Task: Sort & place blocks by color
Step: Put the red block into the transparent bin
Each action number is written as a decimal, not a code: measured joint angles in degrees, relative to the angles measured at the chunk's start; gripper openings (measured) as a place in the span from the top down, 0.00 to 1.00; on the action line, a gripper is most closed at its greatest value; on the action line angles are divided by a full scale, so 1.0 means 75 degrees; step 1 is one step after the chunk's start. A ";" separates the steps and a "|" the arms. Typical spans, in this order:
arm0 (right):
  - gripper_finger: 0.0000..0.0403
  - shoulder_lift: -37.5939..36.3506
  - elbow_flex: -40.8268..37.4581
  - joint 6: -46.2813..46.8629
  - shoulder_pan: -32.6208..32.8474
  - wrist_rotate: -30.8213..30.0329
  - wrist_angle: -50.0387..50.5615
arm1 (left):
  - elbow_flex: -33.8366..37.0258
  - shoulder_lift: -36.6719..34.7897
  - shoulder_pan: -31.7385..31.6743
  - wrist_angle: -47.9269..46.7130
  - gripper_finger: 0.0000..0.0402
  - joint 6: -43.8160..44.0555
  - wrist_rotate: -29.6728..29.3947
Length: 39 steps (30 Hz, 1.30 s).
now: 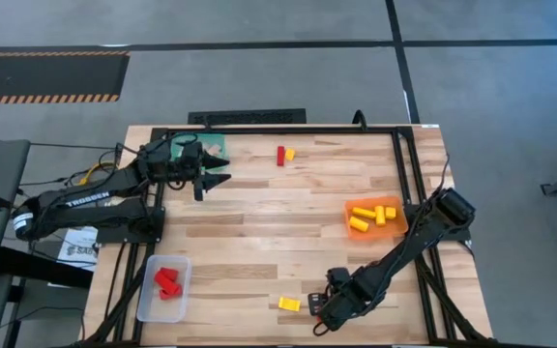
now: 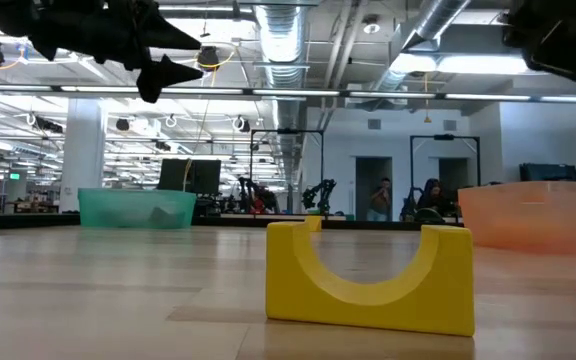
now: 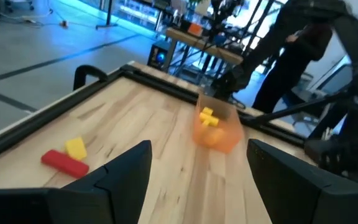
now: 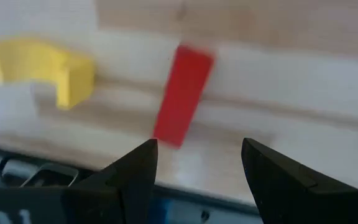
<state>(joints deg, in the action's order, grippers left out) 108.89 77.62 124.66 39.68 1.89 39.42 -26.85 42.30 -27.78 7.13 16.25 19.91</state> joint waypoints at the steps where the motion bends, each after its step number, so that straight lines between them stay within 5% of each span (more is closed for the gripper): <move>1: 0.37 0.0028 0.0000 -0.0003 0.0008 0.0022 -0.0105 | 0.0000 0.0082 -0.0025 0.0145 0.37 0.0062 0.0056; 24: 0.37 0.0166 -0.0006 -0.0070 -0.0259 0.0163 -0.0056 | 0.0000 0.0441 -0.0059 0.0578 0.37 0.0612 0.0841; 39: 0.37 0.1397 0.0590 -0.0362 -0.0820 0.0848 0.0046 | 0.0000 0.0441 -0.0059 0.0523 0.37 0.0764 0.0979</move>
<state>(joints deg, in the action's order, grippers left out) 119.37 82.05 121.94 33.53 8.25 39.77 -26.85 45.61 -28.23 11.05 21.98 27.25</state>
